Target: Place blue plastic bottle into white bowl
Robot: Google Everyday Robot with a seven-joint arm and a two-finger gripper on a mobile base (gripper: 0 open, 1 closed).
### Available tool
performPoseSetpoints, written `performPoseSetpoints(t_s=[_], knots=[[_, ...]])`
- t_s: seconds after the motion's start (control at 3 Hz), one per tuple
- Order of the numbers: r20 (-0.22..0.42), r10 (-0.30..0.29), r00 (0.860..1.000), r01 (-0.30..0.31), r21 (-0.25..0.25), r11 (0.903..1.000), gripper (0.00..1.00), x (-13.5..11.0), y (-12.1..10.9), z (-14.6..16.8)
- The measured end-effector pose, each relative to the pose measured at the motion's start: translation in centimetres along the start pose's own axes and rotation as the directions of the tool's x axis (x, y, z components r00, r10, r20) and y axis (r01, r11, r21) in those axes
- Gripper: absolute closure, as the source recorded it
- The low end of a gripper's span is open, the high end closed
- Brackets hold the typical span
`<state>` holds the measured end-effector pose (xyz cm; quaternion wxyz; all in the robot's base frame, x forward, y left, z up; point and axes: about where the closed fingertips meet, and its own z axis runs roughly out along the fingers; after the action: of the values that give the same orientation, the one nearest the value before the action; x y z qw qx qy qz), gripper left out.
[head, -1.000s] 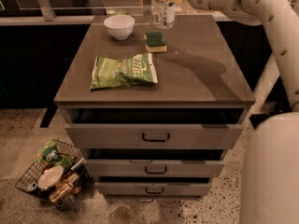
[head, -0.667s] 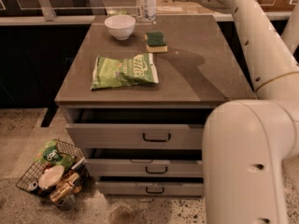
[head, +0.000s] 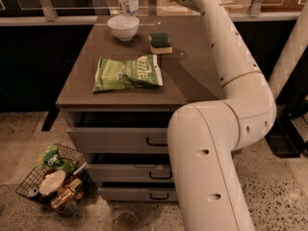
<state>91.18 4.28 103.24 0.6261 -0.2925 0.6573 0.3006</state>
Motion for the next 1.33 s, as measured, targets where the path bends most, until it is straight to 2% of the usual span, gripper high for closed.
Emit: performPoseSetpoints(t_s=[0.67,1.33], knots=[[0.016,-0.101,0.995,0.1,0.032,0.9945,1.0,2.1,-0.7,3.1],[0.003,-0.188,0.982,0.188,0.016,0.982,1.0,4.5,0.2,5.8]])
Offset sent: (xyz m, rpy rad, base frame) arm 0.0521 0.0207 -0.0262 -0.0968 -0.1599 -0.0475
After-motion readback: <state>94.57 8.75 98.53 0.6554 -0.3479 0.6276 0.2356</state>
